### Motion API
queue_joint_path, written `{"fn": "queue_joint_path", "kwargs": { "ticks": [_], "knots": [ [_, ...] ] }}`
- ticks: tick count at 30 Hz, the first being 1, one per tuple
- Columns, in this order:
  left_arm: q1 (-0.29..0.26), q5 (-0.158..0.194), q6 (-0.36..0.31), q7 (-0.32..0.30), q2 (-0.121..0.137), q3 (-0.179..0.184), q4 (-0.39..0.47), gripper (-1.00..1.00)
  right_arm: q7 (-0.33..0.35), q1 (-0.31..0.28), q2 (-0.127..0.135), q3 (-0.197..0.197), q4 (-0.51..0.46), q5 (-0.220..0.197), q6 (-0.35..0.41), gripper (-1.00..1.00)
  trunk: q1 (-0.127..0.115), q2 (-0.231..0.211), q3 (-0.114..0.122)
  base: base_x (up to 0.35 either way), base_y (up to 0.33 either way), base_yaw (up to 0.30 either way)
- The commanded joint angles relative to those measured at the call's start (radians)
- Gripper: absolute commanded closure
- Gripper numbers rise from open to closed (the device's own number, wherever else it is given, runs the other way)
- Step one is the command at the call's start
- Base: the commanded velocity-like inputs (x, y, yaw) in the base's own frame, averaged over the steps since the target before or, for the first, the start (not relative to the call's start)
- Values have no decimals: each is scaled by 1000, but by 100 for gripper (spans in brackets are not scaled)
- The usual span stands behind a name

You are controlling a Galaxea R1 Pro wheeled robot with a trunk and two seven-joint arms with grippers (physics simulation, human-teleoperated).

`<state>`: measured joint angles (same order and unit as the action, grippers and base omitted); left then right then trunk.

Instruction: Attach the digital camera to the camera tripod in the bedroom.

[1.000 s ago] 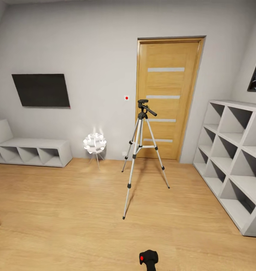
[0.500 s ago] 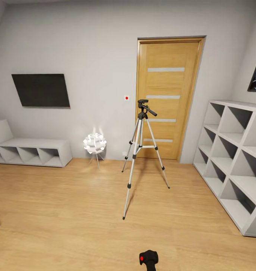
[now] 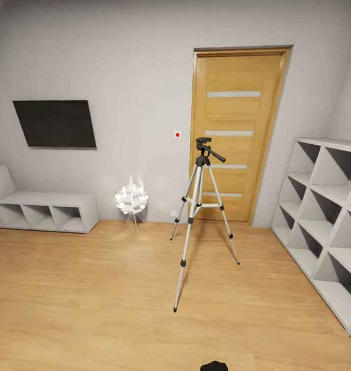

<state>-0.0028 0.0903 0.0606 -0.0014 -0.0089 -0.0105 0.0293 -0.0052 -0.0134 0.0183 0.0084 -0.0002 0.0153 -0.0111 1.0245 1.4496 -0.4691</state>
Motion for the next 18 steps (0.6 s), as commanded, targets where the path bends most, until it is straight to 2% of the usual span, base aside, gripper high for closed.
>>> {"fn": "queue_joint_path", "kwargs": {
  "ticks": [1, 18],
  "knots": [
    [0, 9, 2, 0, 0, 0, 0, -100, -2, 0, 0, 1, 0, 2, -1, -100, 0, 0, -1, 282, 228, 0],
    [0, 9, 2, 0, 0, 0, 0, -100, -9, 0, -1, -1, 0, 0, -3, -100, 0, 0, -1, 279, 235, 0]
  ]
}}
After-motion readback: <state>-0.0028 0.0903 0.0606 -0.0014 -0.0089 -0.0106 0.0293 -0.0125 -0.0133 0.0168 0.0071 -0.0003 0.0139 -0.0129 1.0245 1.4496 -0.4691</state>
